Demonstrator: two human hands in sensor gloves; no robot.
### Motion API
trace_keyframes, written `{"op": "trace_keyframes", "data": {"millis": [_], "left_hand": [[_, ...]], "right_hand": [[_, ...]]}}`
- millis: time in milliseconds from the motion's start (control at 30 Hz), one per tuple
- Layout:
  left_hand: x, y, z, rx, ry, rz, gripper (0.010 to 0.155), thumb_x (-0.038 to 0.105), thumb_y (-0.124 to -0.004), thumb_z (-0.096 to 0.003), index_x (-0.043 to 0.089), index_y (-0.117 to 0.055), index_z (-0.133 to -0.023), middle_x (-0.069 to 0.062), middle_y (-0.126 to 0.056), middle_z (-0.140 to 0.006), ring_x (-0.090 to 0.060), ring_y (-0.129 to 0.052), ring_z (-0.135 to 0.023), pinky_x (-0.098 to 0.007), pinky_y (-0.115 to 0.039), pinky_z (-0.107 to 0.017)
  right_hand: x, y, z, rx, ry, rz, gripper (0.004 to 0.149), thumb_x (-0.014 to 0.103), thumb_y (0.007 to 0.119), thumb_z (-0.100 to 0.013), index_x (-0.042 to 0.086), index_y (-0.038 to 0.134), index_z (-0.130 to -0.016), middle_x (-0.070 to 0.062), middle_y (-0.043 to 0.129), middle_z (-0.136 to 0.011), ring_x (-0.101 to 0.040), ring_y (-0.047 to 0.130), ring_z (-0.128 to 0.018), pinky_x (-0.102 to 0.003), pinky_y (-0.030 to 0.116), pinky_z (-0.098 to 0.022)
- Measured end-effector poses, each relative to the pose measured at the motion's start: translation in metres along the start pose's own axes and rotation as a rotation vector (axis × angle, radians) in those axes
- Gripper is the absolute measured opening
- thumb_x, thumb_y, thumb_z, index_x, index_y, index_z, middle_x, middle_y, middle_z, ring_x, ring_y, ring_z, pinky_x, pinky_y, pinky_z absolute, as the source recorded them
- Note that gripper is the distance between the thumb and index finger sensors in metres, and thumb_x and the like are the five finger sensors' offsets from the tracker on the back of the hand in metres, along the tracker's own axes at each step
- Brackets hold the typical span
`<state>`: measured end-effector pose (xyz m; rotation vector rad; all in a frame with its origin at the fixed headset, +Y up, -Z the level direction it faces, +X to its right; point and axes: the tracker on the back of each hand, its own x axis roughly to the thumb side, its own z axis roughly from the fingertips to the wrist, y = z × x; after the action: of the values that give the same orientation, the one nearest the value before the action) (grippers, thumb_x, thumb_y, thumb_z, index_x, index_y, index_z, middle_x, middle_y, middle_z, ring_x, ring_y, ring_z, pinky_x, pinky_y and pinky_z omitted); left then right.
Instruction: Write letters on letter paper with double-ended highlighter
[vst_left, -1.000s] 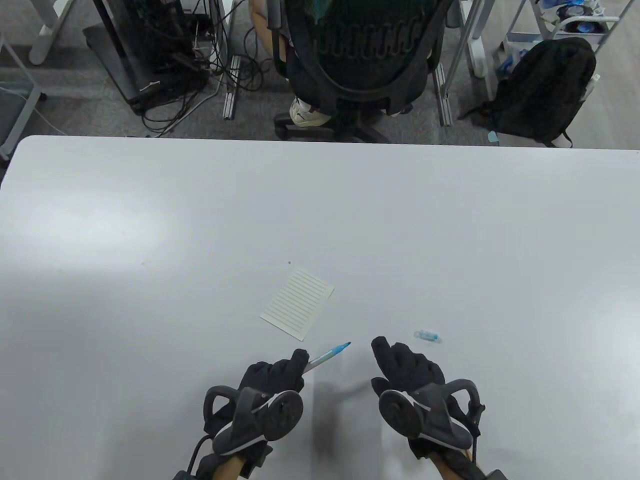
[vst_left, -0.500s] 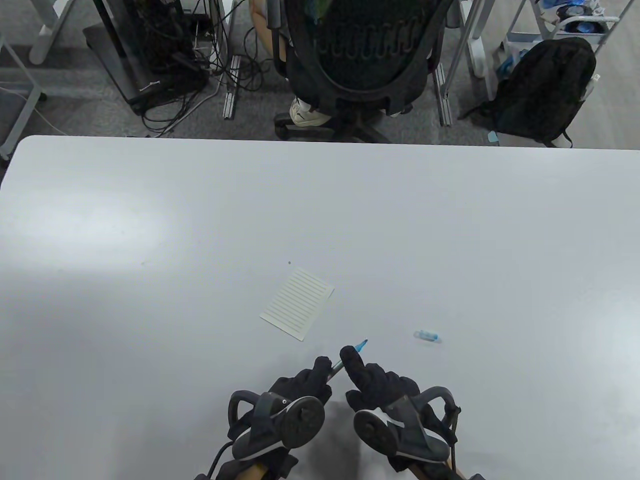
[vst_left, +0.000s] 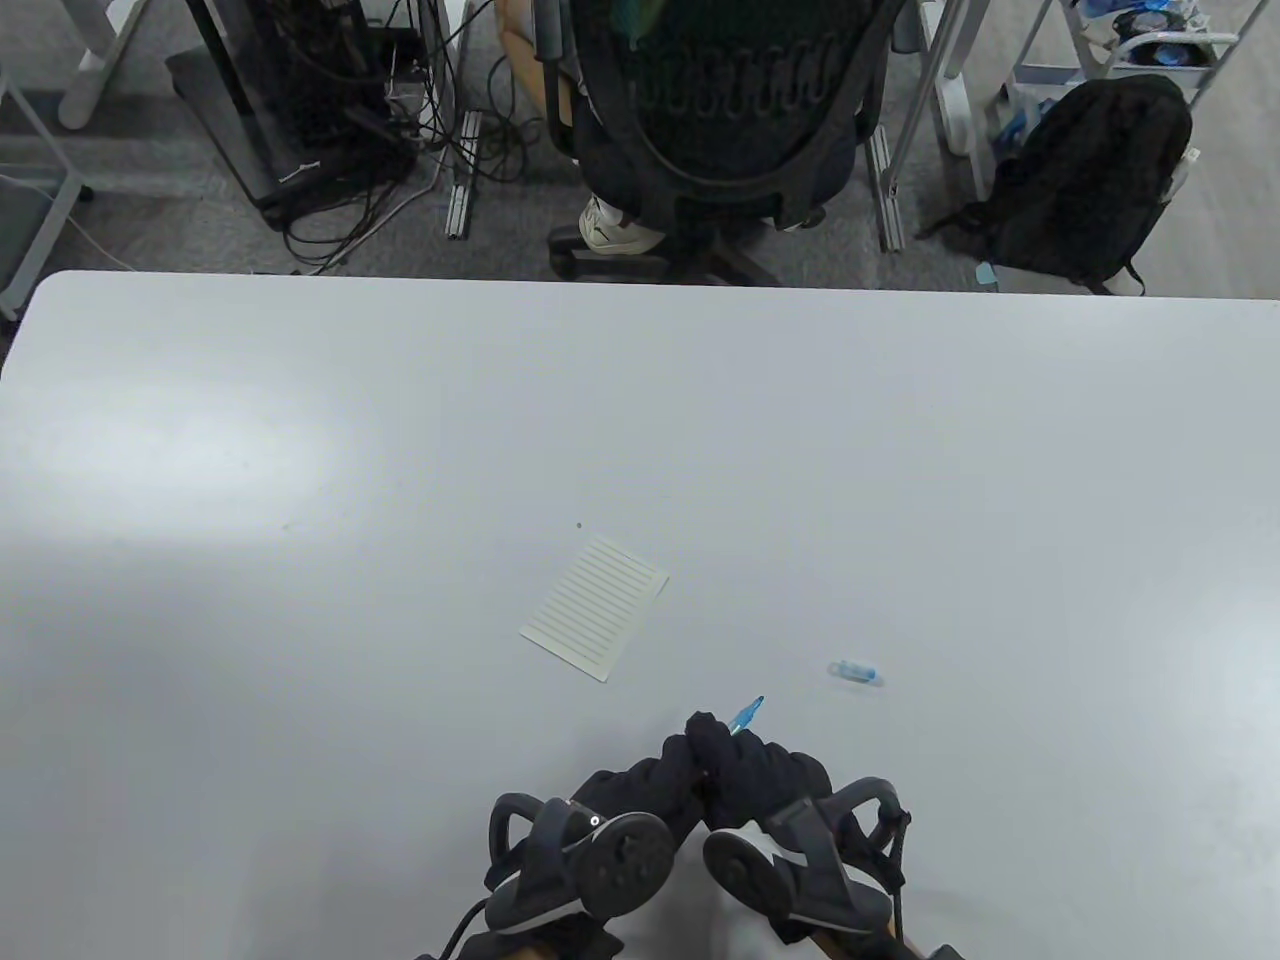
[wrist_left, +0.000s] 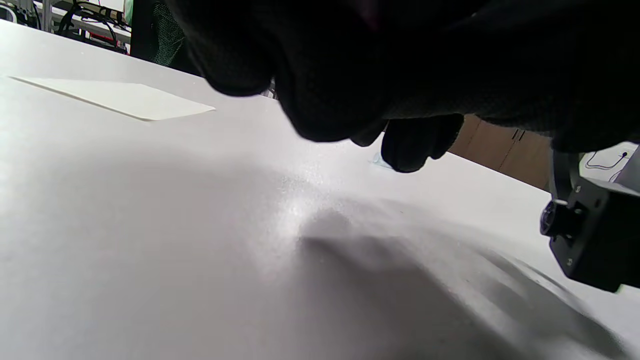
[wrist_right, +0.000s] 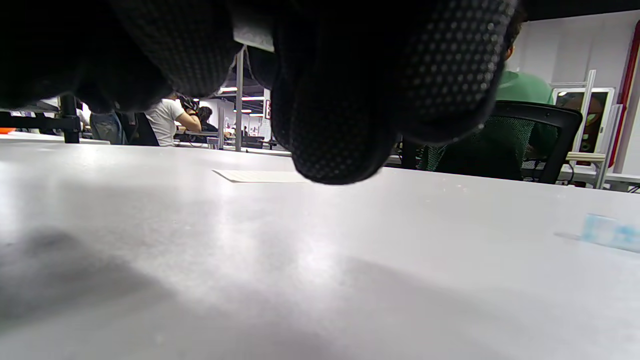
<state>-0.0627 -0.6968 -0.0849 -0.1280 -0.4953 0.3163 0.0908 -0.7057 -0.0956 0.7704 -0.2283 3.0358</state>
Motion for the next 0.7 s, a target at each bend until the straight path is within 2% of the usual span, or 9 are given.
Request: {"op": "trace_keyframes", "data": {"millis": [100, 233, 400, 533, 600, 700], "left_hand": [[-0.004, 0.001, 0.002, 0.008, 0.001, 0.008, 0.063, 0.050, -0.052, -0.0624, 0.016, -0.056, -0.115, -0.003, -0.083, -0.100, -0.006, -0.100, -0.069, -0.042, -0.078, -0.075], [-0.014, 0.003, 0.006, 0.031, 0.015, 0.016, 0.067, 0.055, -0.047, -0.0607, 0.018, -0.051, -0.117, -0.003, -0.079, -0.105, -0.009, -0.097, -0.076, -0.045, -0.074, -0.077], [-0.029, 0.000, 0.009, 0.037, 0.064, -0.018, 0.066, 0.054, -0.047, -0.0609, 0.019, -0.051, -0.117, -0.003, -0.076, -0.108, -0.011, -0.094, -0.082, -0.047, -0.072, -0.078], [-0.034, 0.001, 0.012, 0.049, 0.092, -0.048, 0.066, 0.054, -0.048, -0.0611, 0.019, -0.050, -0.117, -0.005, -0.072, -0.111, -0.014, -0.091, -0.087, -0.049, -0.071, -0.078], [-0.035, 0.002, 0.013, 0.062, 0.106, -0.082, 0.066, 0.054, -0.048, -0.0610, 0.019, -0.050, -0.117, -0.006, -0.070, -0.112, -0.015, -0.090, -0.088, -0.050, -0.070, -0.079], [-0.037, 0.004, 0.014, 0.070, 0.133, -0.107, 0.067, 0.055, -0.049, -0.0609, 0.019, -0.050, -0.117, -0.007, -0.068, -0.113, -0.017, -0.088, -0.091, -0.051, -0.068, -0.079]], "right_hand": [[-0.004, -0.001, -0.001, -0.002, 0.015, 0.009, 0.057, 0.043, 0.071, -0.053, 0.014, 0.067, -0.102, -0.017, 0.095, -0.076, -0.028, 0.103, -0.048, -0.043, 0.089, -0.037], [-0.014, -0.003, 0.000, -0.006, 0.057, 0.017, 0.057, 0.045, 0.071, -0.053, 0.015, 0.068, -0.101, -0.017, 0.095, -0.076, -0.028, 0.103, -0.048, -0.044, 0.089, -0.037], [-0.030, -0.003, 0.002, 0.003, 0.107, 0.002, 0.054, 0.048, 0.069, -0.053, 0.018, 0.069, -0.098, -0.019, 0.093, -0.077, -0.030, 0.101, -0.048, -0.045, 0.088, -0.037], [-0.040, -0.005, 0.004, 0.005, 0.135, 0.014, 0.056, 0.055, 0.061, -0.052, 0.019, 0.071, -0.094, -0.021, 0.091, -0.075, -0.030, 0.100, -0.047, -0.047, 0.087, -0.037], [-0.045, -0.005, 0.005, -0.020, 0.159, 0.019, 0.052, 0.052, 0.054, -0.054, 0.020, 0.076, -0.088, -0.021, 0.092, -0.071, -0.030, 0.099, -0.044, -0.047, 0.086, -0.035], [-0.051, -0.007, 0.007, -0.042, 0.172, 0.034, 0.045, 0.044, 0.053, -0.056, 0.020, 0.079, -0.085, -0.022, 0.092, -0.069, -0.029, 0.099, -0.042, -0.048, 0.086, -0.034]]}}
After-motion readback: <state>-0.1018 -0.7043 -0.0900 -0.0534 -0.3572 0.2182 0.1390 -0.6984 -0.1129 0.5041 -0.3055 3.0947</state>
